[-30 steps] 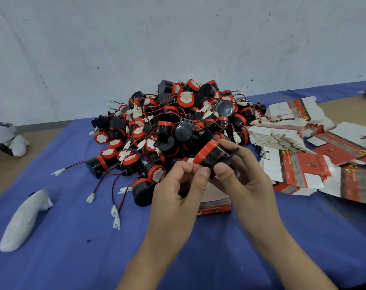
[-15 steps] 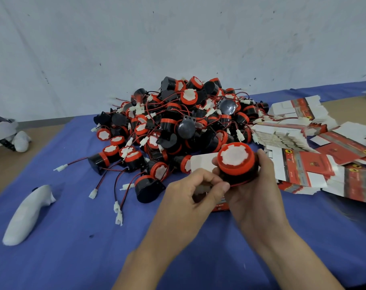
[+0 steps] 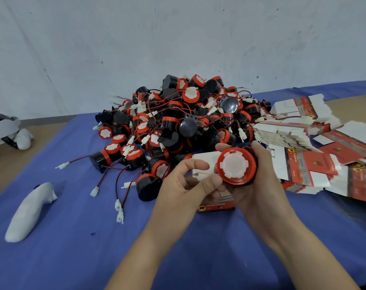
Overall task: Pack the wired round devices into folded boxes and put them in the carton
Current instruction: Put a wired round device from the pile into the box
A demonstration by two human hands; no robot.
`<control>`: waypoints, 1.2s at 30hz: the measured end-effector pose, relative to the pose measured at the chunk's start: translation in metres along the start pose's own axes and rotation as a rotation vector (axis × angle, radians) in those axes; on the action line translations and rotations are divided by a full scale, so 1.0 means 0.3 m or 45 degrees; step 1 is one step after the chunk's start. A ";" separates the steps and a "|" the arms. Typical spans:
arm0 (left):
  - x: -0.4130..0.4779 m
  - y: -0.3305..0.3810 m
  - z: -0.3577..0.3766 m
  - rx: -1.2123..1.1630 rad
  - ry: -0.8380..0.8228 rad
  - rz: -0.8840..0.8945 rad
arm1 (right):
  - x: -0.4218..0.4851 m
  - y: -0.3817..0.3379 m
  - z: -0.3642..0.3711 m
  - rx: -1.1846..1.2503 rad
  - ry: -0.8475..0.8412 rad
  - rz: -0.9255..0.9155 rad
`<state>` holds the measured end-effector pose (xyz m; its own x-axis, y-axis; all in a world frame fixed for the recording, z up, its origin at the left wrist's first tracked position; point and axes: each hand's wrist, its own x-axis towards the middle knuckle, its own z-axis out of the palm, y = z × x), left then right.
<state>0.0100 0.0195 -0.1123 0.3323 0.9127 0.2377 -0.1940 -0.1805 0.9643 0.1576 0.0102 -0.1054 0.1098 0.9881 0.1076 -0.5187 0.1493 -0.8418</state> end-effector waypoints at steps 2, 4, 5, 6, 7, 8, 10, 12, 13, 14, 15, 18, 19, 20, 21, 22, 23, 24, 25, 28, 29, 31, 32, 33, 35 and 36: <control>0.002 -0.010 0.004 -0.057 0.020 -0.022 | 0.004 0.006 -0.005 -0.028 0.024 -0.037; 0.005 -0.019 0.011 -0.103 0.040 -0.035 | 0.007 0.015 -0.010 -0.082 0.044 -0.073; 0.006 -0.022 0.018 -0.142 0.055 -0.046 | 0.008 0.018 -0.011 -0.126 0.063 -0.095; 0.007 -0.026 0.025 -0.189 0.075 -0.062 | 0.007 0.019 -0.011 -0.178 0.090 -0.116; 0.008 -0.028 0.034 -0.243 0.102 -0.082 | 0.006 0.021 -0.009 -0.242 0.112 -0.134; 0.008 -0.029 0.042 -0.303 0.137 -0.107 | 0.002 0.024 -0.006 -0.307 0.118 -0.151; 0.008 -0.029 0.057 -0.409 0.204 -0.166 | -0.008 0.029 0.000 -0.405 0.099 -0.205; 0.010 -0.030 0.069 -0.461 0.249 -0.214 | -0.027 0.034 0.007 -0.460 0.072 -0.272; 0.011 -0.030 0.074 -0.464 0.259 -0.224 | -0.035 0.038 0.009 -0.466 0.067 -0.296; 0.011 -0.030 0.078 -0.447 0.261 -0.224 | -0.043 0.043 0.009 -0.466 0.063 -0.310; 0.010 -0.029 0.082 -0.422 0.260 -0.218 | -0.049 0.047 0.011 -0.470 0.051 -0.317; -0.001 -0.022 0.094 -0.433 0.242 -0.212 | -0.065 0.054 0.017 -0.476 -0.001 -0.309; -0.002 -0.018 0.097 -0.462 0.233 -0.223 | -0.068 0.058 0.018 -0.466 -0.008 -0.304; -0.001 -0.014 0.099 -0.484 0.226 -0.242 | -0.071 0.062 0.020 -0.461 -0.013 -0.312; 0.000 -0.008 0.101 -0.502 0.217 -0.268 | -0.071 0.066 0.022 -0.472 -0.010 -0.332; 0.003 -0.003 0.102 -0.520 0.206 -0.298 | -0.070 0.071 0.023 -0.497 0.007 -0.363; 0.004 0.003 0.104 -0.533 0.194 -0.327 | -0.067 0.073 0.024 -0.519 0.035 -0.397; 0.002 0.009 0.106 -0.537 0.177 -0.345 | -0.064 0.074 0.024 -0.527 0.063 -0.427; 0.000 0.012 0.108 -0.536 0.157 -0.351 | -0.062 0.074 0.023 -0.522 0.083 -0.447; -0.009 0.005 0.106 -0.572 0.086 -0.329 | -0.061 0.076 0.018 -0.535 0.055 -0.481; -0.009 0.003 0.104 -0.592 0.068 -0.324 | -0.062 0.076 0.018 -0.531 0.036 -0.491; -0.011 -0.001 0.095 -0.623 0.039 -0.320 | -0.063 0.078 0.019 -0.513 0.010 -0.509; -0.011 -0.003 0.090 -0.644 0.026 -0.325 | -0.063 0.079 0.017 -0.504 0.001 -0.513; -0.013 -0.004 0.082 -0.661 0.010 -0.329 | -0.063 0.080 0.014 -0.498 -0.005 -0.513; -0.012 -0.008 0.067 -0.661 -0.009 -0.321 | -0.060 0.076 0.004 -0.508 -0.031 -0.480; -0.009 -0.010 0.058 -0.644 0.013 -0.312 | -0.058 0.071 -0.002 -0.530 -0.058 -0.451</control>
<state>0.0258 0.0113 -0.1138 0.4149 0.9098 0.0100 -0.5317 0.2335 0.8141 0.1449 -0.0038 -0.1256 0.1750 0.8818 0.4379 -0.0765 0.4556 -0.8869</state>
